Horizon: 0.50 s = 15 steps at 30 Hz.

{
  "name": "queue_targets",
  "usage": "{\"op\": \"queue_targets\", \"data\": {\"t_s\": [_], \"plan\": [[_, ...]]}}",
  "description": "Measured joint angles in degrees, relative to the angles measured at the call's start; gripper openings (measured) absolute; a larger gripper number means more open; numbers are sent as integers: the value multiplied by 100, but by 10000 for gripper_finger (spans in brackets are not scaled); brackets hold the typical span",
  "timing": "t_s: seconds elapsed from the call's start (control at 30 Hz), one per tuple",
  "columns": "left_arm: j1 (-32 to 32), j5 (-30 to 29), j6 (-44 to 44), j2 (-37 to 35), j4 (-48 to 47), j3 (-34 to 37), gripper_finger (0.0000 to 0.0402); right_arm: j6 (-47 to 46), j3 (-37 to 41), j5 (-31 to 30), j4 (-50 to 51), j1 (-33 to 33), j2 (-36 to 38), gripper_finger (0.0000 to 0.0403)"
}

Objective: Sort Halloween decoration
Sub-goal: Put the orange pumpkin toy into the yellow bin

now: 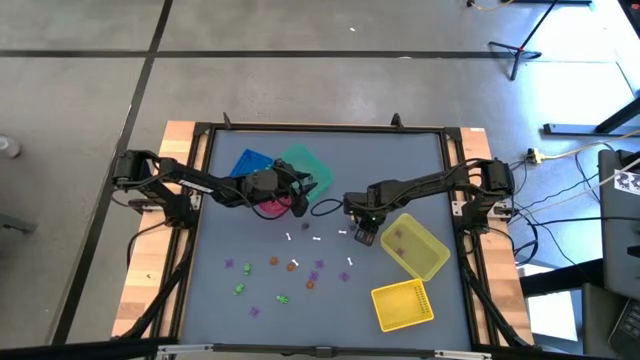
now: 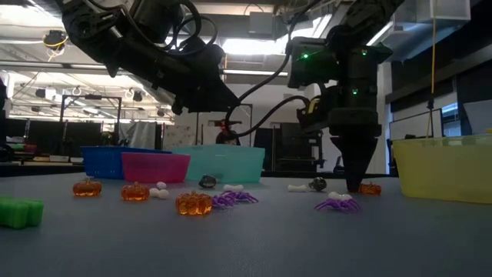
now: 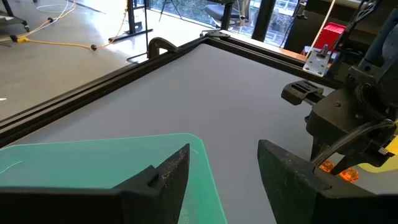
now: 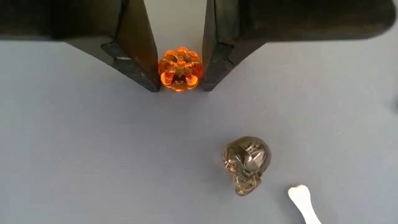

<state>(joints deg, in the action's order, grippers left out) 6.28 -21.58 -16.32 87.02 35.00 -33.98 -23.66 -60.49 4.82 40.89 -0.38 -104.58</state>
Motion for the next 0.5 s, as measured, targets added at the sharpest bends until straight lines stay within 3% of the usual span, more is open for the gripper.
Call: {"op": "queue_targets", "data": {"t_s": [0.27,0.5], "plan": [[2,0,2,0,3,0,174,185,-314,83,329,2,180,100],[1,0,10,0,4,0,174,647,-858,656,644,4,236,99]]}}
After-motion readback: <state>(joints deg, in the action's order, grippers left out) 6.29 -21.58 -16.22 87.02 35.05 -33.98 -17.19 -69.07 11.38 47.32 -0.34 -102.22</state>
